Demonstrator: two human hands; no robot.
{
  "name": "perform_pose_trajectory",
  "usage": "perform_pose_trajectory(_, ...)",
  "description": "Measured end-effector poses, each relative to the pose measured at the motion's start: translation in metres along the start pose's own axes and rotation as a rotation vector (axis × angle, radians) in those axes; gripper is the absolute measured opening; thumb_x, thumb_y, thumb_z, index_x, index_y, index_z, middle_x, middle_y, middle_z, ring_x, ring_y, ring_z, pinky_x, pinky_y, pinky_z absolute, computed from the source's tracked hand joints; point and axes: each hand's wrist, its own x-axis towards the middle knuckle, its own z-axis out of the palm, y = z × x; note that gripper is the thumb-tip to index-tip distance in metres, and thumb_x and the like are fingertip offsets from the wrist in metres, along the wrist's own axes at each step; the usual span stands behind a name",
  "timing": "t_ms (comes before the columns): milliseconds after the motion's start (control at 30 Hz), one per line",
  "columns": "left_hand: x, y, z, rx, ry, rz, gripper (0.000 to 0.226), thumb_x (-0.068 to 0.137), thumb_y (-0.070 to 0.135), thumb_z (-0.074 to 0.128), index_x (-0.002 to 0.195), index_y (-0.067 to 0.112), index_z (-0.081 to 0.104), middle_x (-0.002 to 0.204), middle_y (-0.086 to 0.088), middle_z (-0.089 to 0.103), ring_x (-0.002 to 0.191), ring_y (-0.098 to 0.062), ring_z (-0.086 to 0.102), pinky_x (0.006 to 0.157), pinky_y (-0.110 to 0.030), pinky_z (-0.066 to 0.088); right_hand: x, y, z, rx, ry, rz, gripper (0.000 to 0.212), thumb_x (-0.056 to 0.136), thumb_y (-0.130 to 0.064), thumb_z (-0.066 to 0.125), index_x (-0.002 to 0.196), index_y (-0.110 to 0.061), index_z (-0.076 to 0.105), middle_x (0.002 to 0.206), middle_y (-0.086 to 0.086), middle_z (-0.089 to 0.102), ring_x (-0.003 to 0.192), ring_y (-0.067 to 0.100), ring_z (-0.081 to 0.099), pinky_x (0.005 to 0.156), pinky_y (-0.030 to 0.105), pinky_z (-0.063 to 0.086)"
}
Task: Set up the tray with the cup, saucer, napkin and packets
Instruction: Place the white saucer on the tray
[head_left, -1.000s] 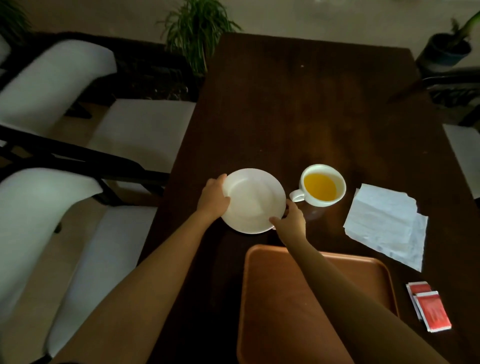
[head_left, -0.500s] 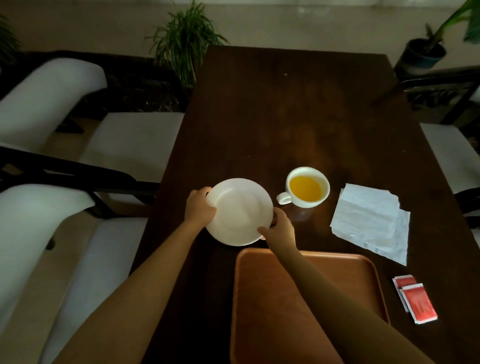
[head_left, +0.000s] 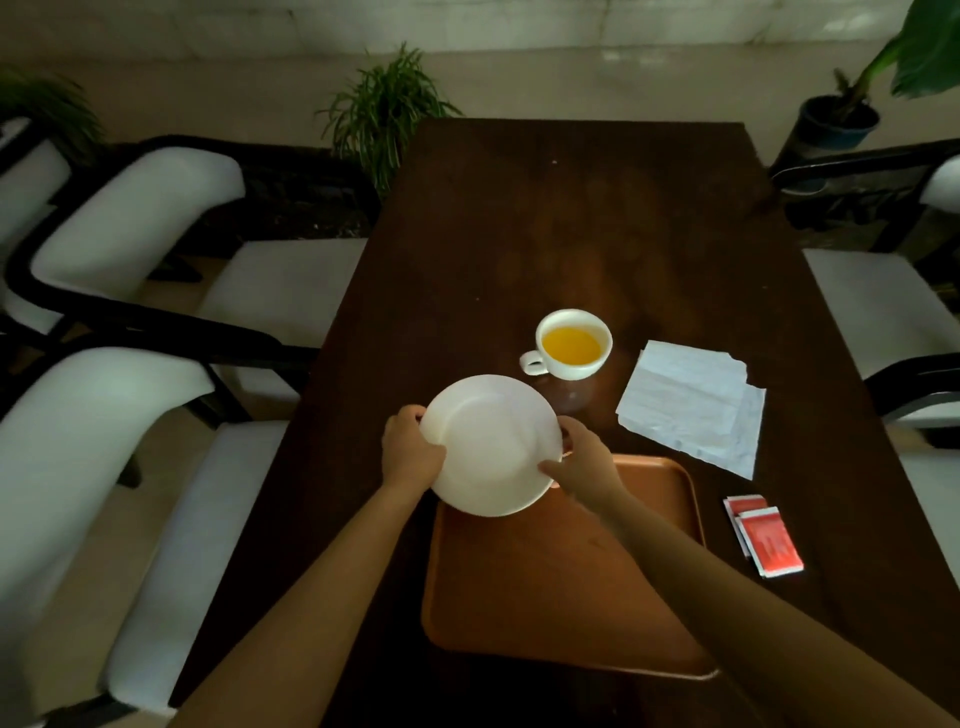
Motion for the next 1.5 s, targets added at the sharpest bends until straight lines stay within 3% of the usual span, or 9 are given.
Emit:
perform_pose_trajectory(133,-0.042,-0.009,0.015,0.024,0.065,-0.03,0.047,0.072,0.0,0.06,0.116,0.011,0.048,0.123,-0.013,0.046,0.108,-0.03,0.051,0.084,-0.039,0.05,-0.025,0.018,-0.005,-0.061,-0.044,-0.005,0.057,0.077,-0.011,0.069,0.128,-0.011,0.045,0.126,0.013,0.056,0.108,0.032,0.057,0.067,0.032,0.055)
perform_pose_trajectory(167,-0.051,-0.012,0.018,0.024,0.071,-0.044,0.047,0.073,-0.001,0.06,0.116,0.011,0.048,0.124,-0.013,0.044,0.109,-0.03,0.05,0.084,-0.039,0.05,-0.03,0.021,-0.005,-0.08,-0.048,-0.009,0.057,0.077,-0.012,0.069,0.129,-0.012,0.046,0.127,0.013,0.055,0.109,0.032,0.056,0.067,0.034,0.056)
perform_pose_trajectory(233,-0.068,-0.017,0.023,0.032,0.077,-0.077,0.047,0.074,-0.002,0.058,0.118,0.011,0.047,0.126,-0.014,0.041,0.112,-0.032,0.048,0.088,-0.04,0.048,-0.041,0.029,-0.004,-0.101,-0.056,-0.017,0.058,0.077,-0.014,0.068,0.13,-0.012,0.045,0.13,0.014,0.053,0.115,0.032,0.053,0.086,0.045,0.054)
perform_pose_trajectory(333,-0.089,-0.025,0.029,0.054,0.085,-0.118,0.046,0.076,-0.001,0.058,0.119,0.011,0.046,0.13,-0.014,0.036,0.113,-0.031,0.046,0.09,-0.038,0.047,-0.057,0.04,-0.002,-0.14,-0.09,-0.004,0.058,0.079,-0.017,0.067,0.131,-0.012,0.043,0.134,0.012,0.05,0.124,0.03,0.045,0.101,0.045,0.042)
perform_pose_trajectory(767,-0.129,-0.046,0.043,0.176,0.088,-0.116,0.042,0.079,0.004,0.058,0.118,0.013,0.046,0.129,-0.011,0.037,0.115,-0.028,0.044,0.092,-0.038,0.047,-0.088,0.068,0.011,-0.174,-0.16,0.073,0.061,0.081,-0.025,0.065,0.133,-0.015,0.037,0.139,0.012,0.042,0.123,0.028,0.044,0.099,0.043,0.042)
perform_pose_trajectory(1100,-0.128,-0.047,0.042,0.39,0.087,-0.048,0.034,0.08,0.011,0.057,0.113,0.014,0.048,0.125,-0.011,0.041,0.114,-0.026,0.038,0.091,-0.034,0.042,-0.089,0.075,0.011,-0.28,-0.09,0.043,0.059,0.082,-0.033,0.064,0.134,-0.016,0.039,0.139,0.009,0.042,0.129,0.029,0.036,0.104,0.047,0.037)
perform_pose_trajectory(1300,-0.114,-0.045,0.04,0.402,0.047,0.008,0.076,0.077,0.031,0.067,0.138,0.017,0.024,0.138,-0.012,0.032,0.124,-0.029,0.033,0.1,-0.041,0.037,-0.073,0.069,0.002,-0.21,0.012,0.048,0.065,0.077,-0.042,0.068,0.127,-0.011,0.04,0.135,0.013,0.041,0.123,0.03,0.04,0.098,0.048,0.045)
perform_pose_trajectory(1500,-0.072,-0.011,0.037,0.287,-0.023,0.177,0.091,0.073,0.037,0.069,0.142,0.022,0.013,0.146,-0.011,0.027,0.135,-0.031,0.022,0.106,-0.048,0.029,-0.025,0.05,-0.029,-0.094,0.149,-0.021,0.073,0.076,-0.036,0.072,0.135,-0.014,0.035,0.14,0.015,0.04,0.127,0.033,0.041,0.102,0.052,0.042)
